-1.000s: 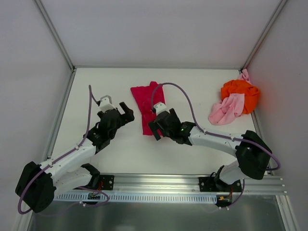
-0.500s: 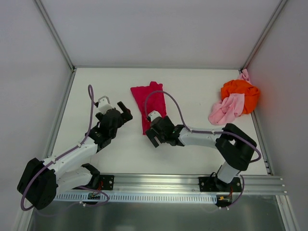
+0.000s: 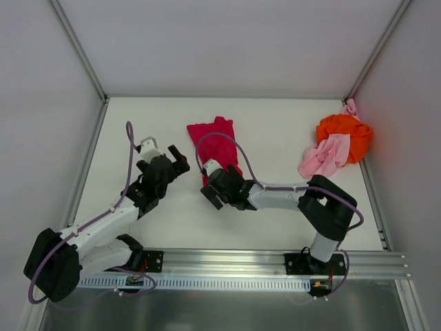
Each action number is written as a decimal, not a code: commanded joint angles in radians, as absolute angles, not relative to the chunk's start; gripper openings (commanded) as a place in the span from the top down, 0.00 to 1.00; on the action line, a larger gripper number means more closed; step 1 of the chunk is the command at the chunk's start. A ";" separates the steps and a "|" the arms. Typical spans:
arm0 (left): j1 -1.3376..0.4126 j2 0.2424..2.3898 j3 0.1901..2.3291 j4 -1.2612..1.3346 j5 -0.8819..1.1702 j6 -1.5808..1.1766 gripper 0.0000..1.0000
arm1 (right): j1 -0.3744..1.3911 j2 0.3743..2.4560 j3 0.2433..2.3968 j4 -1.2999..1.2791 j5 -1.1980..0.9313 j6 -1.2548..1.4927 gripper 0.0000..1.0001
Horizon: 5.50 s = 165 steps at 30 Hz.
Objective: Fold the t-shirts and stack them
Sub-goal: Fold the folded rectangular tshirt in 1/3 of the way, then grab one side of the 2/3 rectangular tshirt with right arm, then fold the long partially folded tshirt into a neat square
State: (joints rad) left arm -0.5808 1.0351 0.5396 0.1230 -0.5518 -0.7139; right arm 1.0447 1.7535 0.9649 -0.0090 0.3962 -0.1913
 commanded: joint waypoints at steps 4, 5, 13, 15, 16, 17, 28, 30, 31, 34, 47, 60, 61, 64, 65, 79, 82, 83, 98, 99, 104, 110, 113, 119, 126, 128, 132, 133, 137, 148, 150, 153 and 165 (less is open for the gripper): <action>-0.572 1.009 0.529 0.167 -0.555 -0.689 0.01 | 1.065 1.703 0.983 0.058 0.495 -0.290 0.00; -0.572 1.009 0.529 0.167 -0.555 -0.687 0.01 | 1.063 1.703 0.988 0.058 0.499 -0.290 0.00; -0.571 0.994 0.517 0.170 -0.558 -0.680 0.01 | 1.025 1.856 1.054 0.061 0.434 -0.281 0.37; -0.572 0.989 0.515 0.167 -0.563 -0.678 0.01 | 1.022 1.865 1.048 0.067 0.430 -0.272 0.54; -0.571 0.986 0.515 0.166 -0.566 -0.677 0.01 | 1.020 1.865 1.043 0.069 0.431 -0.268 0.58; -0.571 0.982 0.515 0.164 -0.569 -0.678 0.01 | 1.020 1.865 1.036 0.069 0.433 -0.265 0.69; -0.571 0.911 0.500 0.129 -0.597 -0.701 0.01 | 1.101 1.614 0.891 0.026 0.592 -0.218 0.99; -0.569 0.942 0.508 0.136 -0.575 -0.704 0.01 | 1.146 1.533 0.887 -0.012 0.645 -0.212 0.99; -0.571 0.949 0.511 0.141 -0.571 -0.704 0.01 | 1.161 1.508 0.887 -0.056 0.661 -0.209 0.99; -0.571 0.974 0.517 0.152 -0.560 -0.706 0.01 | 1.216 1.428 0.897 -0.115 0.728 -0.209 0.99; -0.571 0.951 0.495 0.158 -0.566 -0.703 0.01 | 1.289 1.403 0.988 -0.097 0.926 -0.362 0.99; -0.569 0.934 0.482 0.152 -0.571 -0.704 0.01 | 1.134 1.568 1.049 0.199 0.756 -0.543 0.99; -0.569 0.928 0.477 0.153 -0.568 -0.703 0.01 | 1.102 1.587 1.064 0.198 0.714 -0.545 0.99; -0.569 0.925 0.476 0.150 -0.574 -0.701 0.01 | 1.051 1.653 1.101 0.247 0.669 -0.543 0.99; -0.569 0.927 0.476 0.152 -0.575 -0.701 0.01 | 1.039 1.681 1.112 0.265 0.645 -0.546 0.99; -0.569 0.965 0.480 0.172 -0.597 -0.683 0.01 | 0.974 1.625 1.131 0.222 0.482 -0.502 0.99; -0.569 0.980 0.486 0.179 -0.592 -0.686 0.01 | 0.977 1.524 1.060 0.184 0.444 -0.476 0.99; -0.569 0.991 0.495 0.178 -0.595 -0.689 0.01 | 0.980 1.507 1.048 0.167 0.433 -0.469 0.99; -0.569 1.110 0.594 0.201 -0.569 -0.715 0.01 | 1.045 1.321 0.917 0.065 0.378 -0.463 0.99; -0.569 1.117 0.591 0.212 -0.571 -0.718 0.01 | 1.046 1.318 0.920 0.039 0.367 -0.463 0.99; -0.569 1.120 0.592 0.212 -0.575 -0.718 0.01 | 1.051 1.278 0.881 0.063 0.342 -0.494 0.99; -0.571 1.101 0.592 0.209 -0.589 -0.703 0.01 | 1.077 1.206 0.858 0.064 0.359 -0.520 0.99; -0.569 1.108 0.588 0.215 -0.588 -0.707 0.01 | 1.115 1.187 0.853 0.054 0.422 -0.543 0.99; -0.569 1.112 0.575 0.215 -0.580 -0.718 0.01 | 1.167 1.125 0.819 0.052 0.491 -0.543 0.99; -0.571 1.062 0.551 0.198 -0.601 -0.716 0.01 | 1.219 1.029 0.790 0.041 0.518 -0.537 0.99; -0.571 1.048 0.543 0.196 -0.603 -0.713 0.01 | 1.223 1.020 0.795 0.035 0.520 -0.537 0.99; -0.569 1.023 0.529 0.187 -0.612 -0.709 0.01 | 1.226 1.041 0.830 0.032 0.502 -0.566 0.99; -0.569 1.022 0.529 0.183 -0.614 -0.706 0.01 | 1.224 1.054 0.860 0.014 0.489 -0.572 0.99; -0.569 1.006 0.526 0.172 -0.617 -0.707 0.01 | 1.212 1.152 0.951 -0.051 0.439 -0.586 0.99; -0.571 0.942 0.502 0.147 -0.646 -0.692 0.01 | 1.060 1.474 1.170 -0.216 0.115 -0.557 0.99; -0.571 0.950 0.502 0.147 -0.650 -0.690 0.01 | 1.033 1.511 1.189 -0.221 0.056 -0.537 0.99; -0.569 0.953 0.499 0.152 -0.650 -0.693 0.01 | 0.964 1.574 1.203 -0.219 -0.100 -0.506 0.99; -0.569 0.919 0.479 0.149 -0.670 -0.700 0.01 | 0.816 1.764 1.322 -0.261 -0.304 -0.514 0.99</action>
